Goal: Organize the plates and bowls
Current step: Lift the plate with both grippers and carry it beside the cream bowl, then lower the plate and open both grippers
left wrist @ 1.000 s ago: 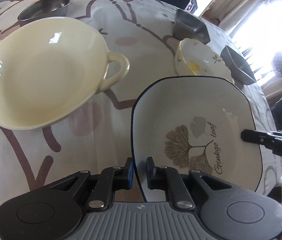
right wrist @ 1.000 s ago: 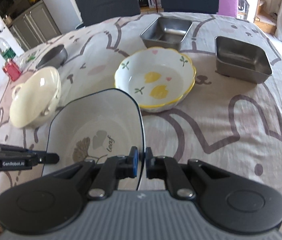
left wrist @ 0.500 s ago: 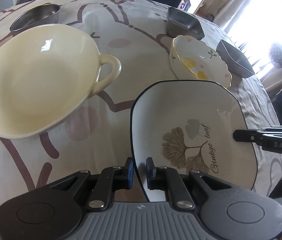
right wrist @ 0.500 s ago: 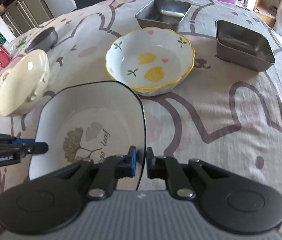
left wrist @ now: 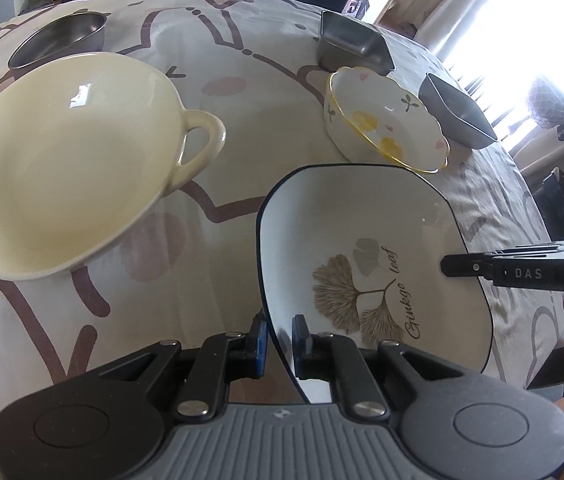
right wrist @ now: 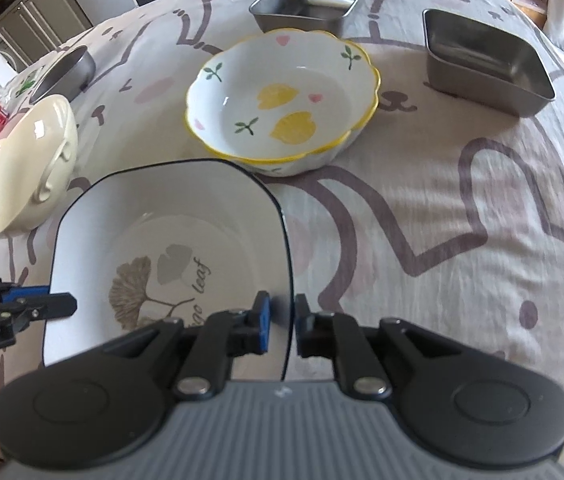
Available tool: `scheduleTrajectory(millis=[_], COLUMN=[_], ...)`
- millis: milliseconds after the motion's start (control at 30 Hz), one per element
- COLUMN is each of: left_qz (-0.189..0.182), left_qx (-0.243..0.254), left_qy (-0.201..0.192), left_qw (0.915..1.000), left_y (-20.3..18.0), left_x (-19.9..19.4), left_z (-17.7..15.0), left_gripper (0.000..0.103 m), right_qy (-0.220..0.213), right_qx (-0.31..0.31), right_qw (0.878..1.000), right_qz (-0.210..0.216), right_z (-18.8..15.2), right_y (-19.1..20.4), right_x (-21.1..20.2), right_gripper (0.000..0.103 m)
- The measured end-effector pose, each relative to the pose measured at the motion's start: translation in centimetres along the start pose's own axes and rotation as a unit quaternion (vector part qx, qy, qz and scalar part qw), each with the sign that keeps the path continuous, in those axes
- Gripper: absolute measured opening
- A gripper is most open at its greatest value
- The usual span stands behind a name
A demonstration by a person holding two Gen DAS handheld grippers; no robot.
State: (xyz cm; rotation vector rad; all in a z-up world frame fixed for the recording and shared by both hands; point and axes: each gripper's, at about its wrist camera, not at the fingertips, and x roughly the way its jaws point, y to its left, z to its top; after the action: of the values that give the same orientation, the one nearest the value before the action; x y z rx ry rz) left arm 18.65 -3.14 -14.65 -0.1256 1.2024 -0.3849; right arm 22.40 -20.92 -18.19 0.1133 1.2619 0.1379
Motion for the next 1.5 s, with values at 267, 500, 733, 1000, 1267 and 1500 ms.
scheduleTrajectory(millis=[267,500,733,1000,1267,1500], left_qz=[-0.004,-0.004,-0.004,-0.004,-0.017,-0.016], left_qx=[0.000,-0.014,-0.016,-0.013,-0.001,0.012], left_qy=[0.004,0.012,0.016,0.018,0.017,-0.043], left_qw=[1.0000,0.9998,0.9997,0.9997,0.9997,0.9989], left_y=[0.1,0.2,0.4,0.2,-0.4,-0.1], left_x=[0.1,0.6,0.6,0.5,0.0,-3.8], left_z=[0.0,0.1,0.3,0.3,-0.1,1.0], left_gripper=[0.013,0.013,0.013,0.016,0.075,0.102], right_qy=[-0.003,-0.001,-0.005,-0.004,-0.013,-0.087], right_qx=[-0.006,0.005,-0.001,-0.007,-0.012,-0.009], right_qw=[1.000,1.000,1.000,1.000,1.000,0.996], right_qz=[0.006,0.026,0.025,0.025,0.010,0.010], right_z=[0.1,0.1,-0.3,-0.7,-1.3,-1.1], right_y=[-0.1,-1.0,-0.7,-1.2,-1.9,-1.9], right_x=[0.2,0.2,0.2,-0.4,-1.1,-3.5], right_gripper=[0.014,0.013,0.014,0.017,0.062,0.103])
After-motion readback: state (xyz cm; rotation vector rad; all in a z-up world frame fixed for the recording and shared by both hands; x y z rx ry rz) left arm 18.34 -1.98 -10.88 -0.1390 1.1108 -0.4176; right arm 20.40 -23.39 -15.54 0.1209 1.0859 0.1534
